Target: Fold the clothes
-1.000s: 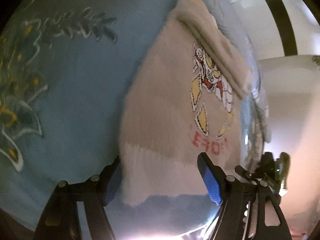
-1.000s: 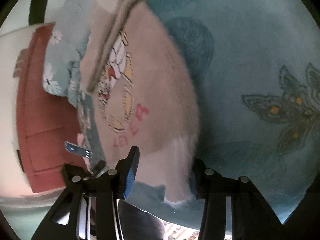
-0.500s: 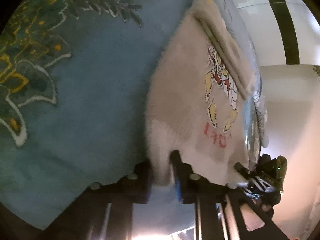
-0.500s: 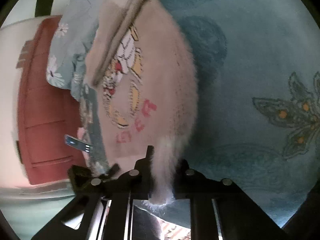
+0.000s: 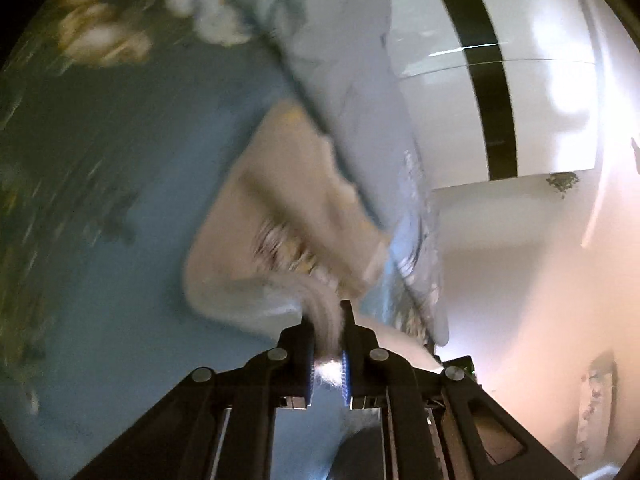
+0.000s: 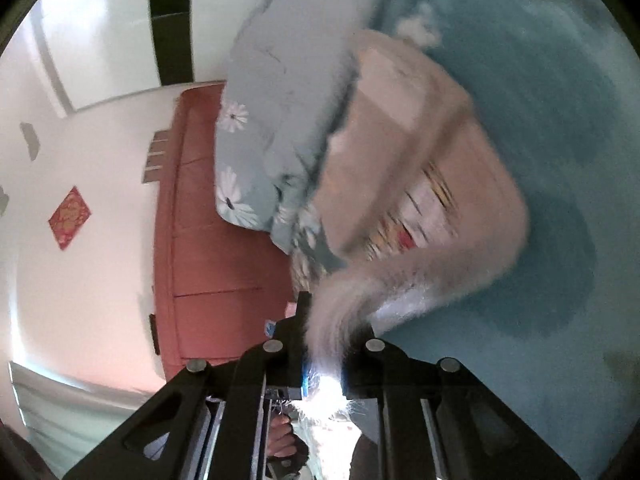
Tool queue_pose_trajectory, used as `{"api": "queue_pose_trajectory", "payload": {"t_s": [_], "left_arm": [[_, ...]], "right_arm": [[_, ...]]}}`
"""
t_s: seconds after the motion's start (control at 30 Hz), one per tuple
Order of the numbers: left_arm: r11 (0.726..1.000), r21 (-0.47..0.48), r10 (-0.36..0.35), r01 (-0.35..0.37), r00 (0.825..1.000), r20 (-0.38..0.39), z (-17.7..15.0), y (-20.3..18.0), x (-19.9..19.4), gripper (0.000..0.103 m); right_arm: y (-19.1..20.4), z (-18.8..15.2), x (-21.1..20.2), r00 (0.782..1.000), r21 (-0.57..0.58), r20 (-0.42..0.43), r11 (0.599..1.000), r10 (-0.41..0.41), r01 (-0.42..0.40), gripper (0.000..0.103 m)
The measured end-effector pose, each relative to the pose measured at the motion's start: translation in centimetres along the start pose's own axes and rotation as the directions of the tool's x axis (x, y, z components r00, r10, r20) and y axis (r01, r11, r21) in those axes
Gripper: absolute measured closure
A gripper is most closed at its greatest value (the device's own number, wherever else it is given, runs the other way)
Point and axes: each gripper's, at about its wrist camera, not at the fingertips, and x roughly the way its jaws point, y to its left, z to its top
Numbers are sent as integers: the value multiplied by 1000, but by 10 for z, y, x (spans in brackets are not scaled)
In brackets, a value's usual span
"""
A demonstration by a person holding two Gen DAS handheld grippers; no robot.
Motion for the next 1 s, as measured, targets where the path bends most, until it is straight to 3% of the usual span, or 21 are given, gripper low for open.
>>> {"api": "queue_pose_trajectory", "payload": {"t_s": [0.2, 0.33, 0.57, 0.8, 1.0], "left_arm": [[996, 84, 26, -29, 999, 33, 76, -51, 43, 93], [990, 118, 74, -78, 996, 44, 117, -65, 73, 93], [975, 93, 199, -201, 980, 31, 176, -49, 139, 93], [958, 19, 286, -286, 958, -6, 195, -8, 197, 93], [960, -14, 279, -279, 960, -20, 197, 1, 208, 92]], "right_arm": [[29, 67, 31, 1000, -47, 5, 999, -15, 15, 92], [31, 115, 55, 998, -47, 10, 997, -59, 60, 93], [-1, 177, 98, 990, 36, 0, 989, -141, 141, 92], [-32, 205, 125, 980, 103, -8, 975, -198, 198, 93], [-34, 213, 132, 969, 92, -23, 964, -247, 248, 93]]}}
